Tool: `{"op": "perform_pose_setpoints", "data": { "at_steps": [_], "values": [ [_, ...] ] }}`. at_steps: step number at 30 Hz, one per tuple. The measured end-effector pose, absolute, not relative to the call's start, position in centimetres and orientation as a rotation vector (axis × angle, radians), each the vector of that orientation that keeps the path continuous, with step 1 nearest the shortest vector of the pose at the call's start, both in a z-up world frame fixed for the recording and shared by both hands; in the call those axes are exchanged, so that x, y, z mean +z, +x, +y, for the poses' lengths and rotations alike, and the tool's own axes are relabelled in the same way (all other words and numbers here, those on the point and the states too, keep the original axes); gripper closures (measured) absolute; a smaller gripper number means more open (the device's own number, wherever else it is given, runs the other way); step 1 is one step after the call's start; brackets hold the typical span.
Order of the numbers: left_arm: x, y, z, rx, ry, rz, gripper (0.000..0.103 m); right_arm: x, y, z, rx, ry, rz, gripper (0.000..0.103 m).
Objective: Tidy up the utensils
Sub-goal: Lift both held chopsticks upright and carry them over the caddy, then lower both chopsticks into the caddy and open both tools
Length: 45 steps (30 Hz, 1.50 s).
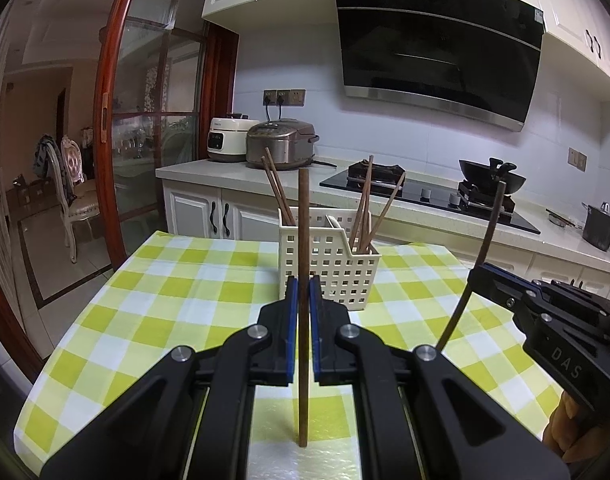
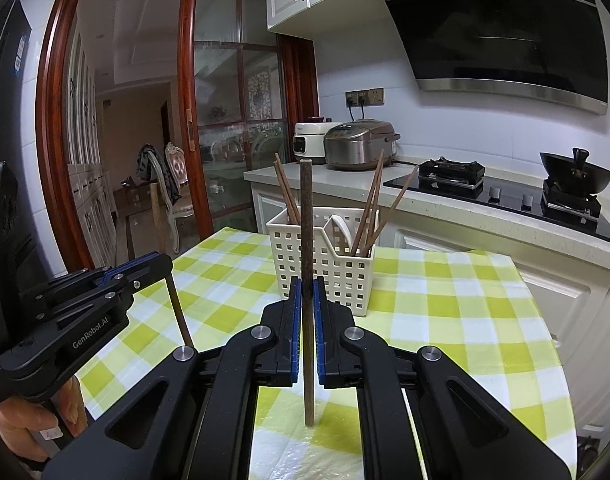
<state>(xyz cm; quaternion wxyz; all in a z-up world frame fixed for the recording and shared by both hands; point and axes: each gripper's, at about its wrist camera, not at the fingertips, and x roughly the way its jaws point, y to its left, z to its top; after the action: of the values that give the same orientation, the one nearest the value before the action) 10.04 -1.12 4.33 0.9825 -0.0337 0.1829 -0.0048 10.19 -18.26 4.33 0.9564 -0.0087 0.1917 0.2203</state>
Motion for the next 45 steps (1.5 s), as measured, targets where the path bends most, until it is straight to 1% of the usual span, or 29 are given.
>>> {"op": "perform_pose_setpoints", "data": {
  "at_steps": [16,26,37,45],
  "values": [
    [4.9,9.7,-0.5,-0.001,-0.070,0.352,0.097,4.7,10.4,-17.7,0.448,-0.040,0.382,0.097],
    [6.7,10.7,-0.6,-0.015,-0.050,0.317,0.097,6.7,12.0,-17.9,0.439,-0.041,0.350,0.097],
    [11.0,15.3,-0.5,-0.043,-0.018,0.291,0.097,10.1,16.2,-17.3,0.427,-0.055,0.321,0.097],
    [15.8,20.0,-0.7,-0.070,-0.019,0.267,0.097,12.2,20.2,-16.9,0.409,-0.055,0.321,0.097]
  ]
}}
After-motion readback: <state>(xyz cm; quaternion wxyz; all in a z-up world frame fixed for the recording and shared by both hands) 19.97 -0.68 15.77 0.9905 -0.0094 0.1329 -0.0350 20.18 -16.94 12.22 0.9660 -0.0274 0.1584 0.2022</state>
